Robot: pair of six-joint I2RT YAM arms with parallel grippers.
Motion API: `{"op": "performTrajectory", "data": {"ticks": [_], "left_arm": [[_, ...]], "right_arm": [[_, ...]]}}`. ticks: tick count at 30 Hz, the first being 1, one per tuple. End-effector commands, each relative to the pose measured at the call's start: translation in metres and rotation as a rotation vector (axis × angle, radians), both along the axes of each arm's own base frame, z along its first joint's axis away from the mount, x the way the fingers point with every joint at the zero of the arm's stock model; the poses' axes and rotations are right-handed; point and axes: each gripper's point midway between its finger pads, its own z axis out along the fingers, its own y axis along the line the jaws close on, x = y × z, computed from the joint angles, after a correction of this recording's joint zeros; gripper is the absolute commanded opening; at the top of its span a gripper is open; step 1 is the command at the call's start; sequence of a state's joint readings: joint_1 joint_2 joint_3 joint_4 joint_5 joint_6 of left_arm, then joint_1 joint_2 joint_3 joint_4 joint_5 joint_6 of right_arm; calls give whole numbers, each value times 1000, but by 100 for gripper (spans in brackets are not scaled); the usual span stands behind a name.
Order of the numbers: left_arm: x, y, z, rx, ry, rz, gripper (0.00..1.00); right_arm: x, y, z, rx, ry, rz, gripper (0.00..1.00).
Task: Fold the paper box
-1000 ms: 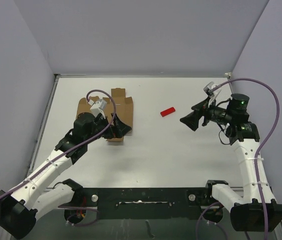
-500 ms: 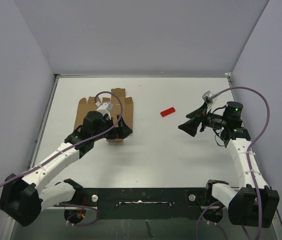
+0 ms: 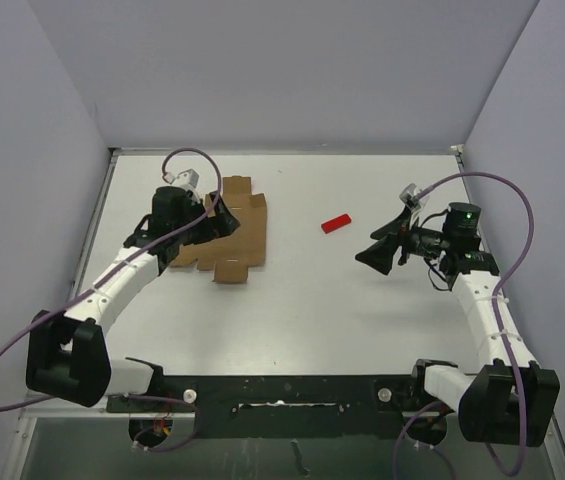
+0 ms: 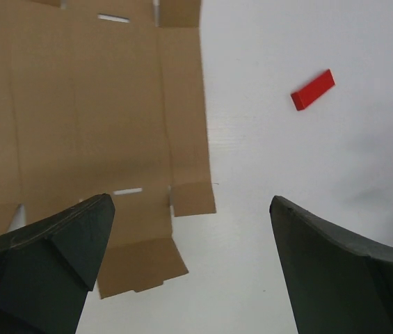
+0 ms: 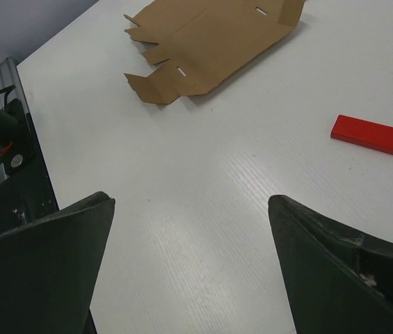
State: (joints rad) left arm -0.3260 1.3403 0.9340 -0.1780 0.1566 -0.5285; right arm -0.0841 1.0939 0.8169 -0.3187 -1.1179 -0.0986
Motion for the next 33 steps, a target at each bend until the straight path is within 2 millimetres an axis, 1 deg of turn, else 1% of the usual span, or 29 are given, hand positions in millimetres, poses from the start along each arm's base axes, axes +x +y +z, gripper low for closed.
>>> {"op": "performTrajectory", "data": {"ticks": [1,3,6,8,11,12,13,17,20,23,26,29,33], "left_arm": [[7,41,9,-95,-15,141,97],[1,62,6,-154,-8,200,94],[-19,84,-15,-219,16,299,93],[-27,97,-27,-264,13,383,91],[-34,113,-38,-351,15,500,89],[-34,119,-42,-374,18,533,86],[-33,122,-45,-393,21,553,84],[-24,132,-56,-442,42,612,82],[-15,136,-63,-483,49,630,75],[-8,140,-73,-499,72,656,71],[-6,142,-85,-516,107,682,67],[-7,145,-95,-511,129,713,66],[-5,156,-108,-480,143,772,64]], "right_arm": [[6,1,15,-14,-69,9,98],[7,1,14,-16,-67,7,98],[6,3,14,-16,-65,9,98],[6,3,13,-14,-64,8,98],[6,3,12,-14,-61,8,98],[6,3,12,-14,-60,8,98],[6,3,12,-15,-61,7,98],[7,3,11,-15,-62,7,98],[6,3,10,-14,-60,7,98],[7,3,10,-15,-62,7,98],[7,3,10,-17,-61,5,98],[7,3,9,-18,-61,6,98],[8,4,8,-20,-61,7,98]]}}
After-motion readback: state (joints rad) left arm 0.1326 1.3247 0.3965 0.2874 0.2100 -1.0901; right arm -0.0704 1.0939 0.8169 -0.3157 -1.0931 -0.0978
